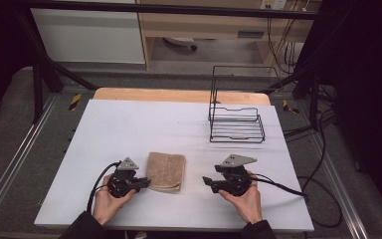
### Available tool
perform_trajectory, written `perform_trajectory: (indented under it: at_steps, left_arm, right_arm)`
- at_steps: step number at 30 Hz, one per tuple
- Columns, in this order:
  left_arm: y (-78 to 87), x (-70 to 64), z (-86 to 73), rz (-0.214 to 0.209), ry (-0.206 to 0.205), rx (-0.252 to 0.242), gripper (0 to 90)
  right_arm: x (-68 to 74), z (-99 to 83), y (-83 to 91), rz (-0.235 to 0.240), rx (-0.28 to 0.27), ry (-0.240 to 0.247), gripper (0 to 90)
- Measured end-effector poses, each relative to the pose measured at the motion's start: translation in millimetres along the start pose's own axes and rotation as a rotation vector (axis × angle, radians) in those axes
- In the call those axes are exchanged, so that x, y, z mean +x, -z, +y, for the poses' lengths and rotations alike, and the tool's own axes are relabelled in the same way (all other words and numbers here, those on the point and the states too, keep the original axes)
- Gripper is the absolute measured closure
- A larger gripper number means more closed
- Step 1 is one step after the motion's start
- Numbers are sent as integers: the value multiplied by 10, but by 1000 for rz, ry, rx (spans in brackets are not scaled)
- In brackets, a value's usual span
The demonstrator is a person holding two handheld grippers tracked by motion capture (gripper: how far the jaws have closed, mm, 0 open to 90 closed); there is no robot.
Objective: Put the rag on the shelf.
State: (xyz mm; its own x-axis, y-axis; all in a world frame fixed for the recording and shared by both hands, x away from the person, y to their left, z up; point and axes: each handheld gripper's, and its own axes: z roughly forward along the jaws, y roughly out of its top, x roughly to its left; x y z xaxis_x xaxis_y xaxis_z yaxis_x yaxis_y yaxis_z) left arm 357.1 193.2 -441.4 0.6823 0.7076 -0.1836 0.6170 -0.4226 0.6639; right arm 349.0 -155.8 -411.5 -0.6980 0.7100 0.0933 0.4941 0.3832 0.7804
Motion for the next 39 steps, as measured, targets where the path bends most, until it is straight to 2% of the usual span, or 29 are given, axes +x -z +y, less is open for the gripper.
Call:
perform_trajectory:
  at_steps: [5,8,11,15,19,21,25,27,31,34,37,39]
  left_arm:
    - [7,-107,16,-20,17,-22,856]
    - [-7,-203,21,-8,10,-22,855]
    - [5,-252,19,15,-5,-20,855]
    - [22,-214,-3,46,-8,-12,854]
    - [30,-167,-29,55,-15,-4,852]
    - [33,-159,-39,60,-18,-2,852]
    - [24,-147,-48,57,-18,-2,849]
    - [20,-151,-51,58,-20,-3,847]
    - [17,-140,-61,56,-20,-7,843]
    - [16,-134,-65,52,-16,-7,841]
    - [14,-130,-68,49,-12,-10,839]
    - [14,-130,-70,47,-11,-12,837]
  right_arm:
    - [50,-76,-13,28,-1,-25,384]
    - [78,-90,-67,57,-15,-47,386]
    - [130,-59,-152,63,-26,-68,386]
    - [286,40,-365,88,-34,-77,389]
    - [436,111,-614,67,2,-70,420]
    - [471,106,-699,55,23,-83,440]
    - [495,49,-775,39,53,-101,497]
    - [511,27,-787,47,62,-112,538]
    - [549,5,-816,77,58,-161,602]
    - [574,-13,-821,58,42,-185,633]
    - [606,-35,-832,49,24,-195,723]
    - [617,-40,-840,60,22,-221,787]
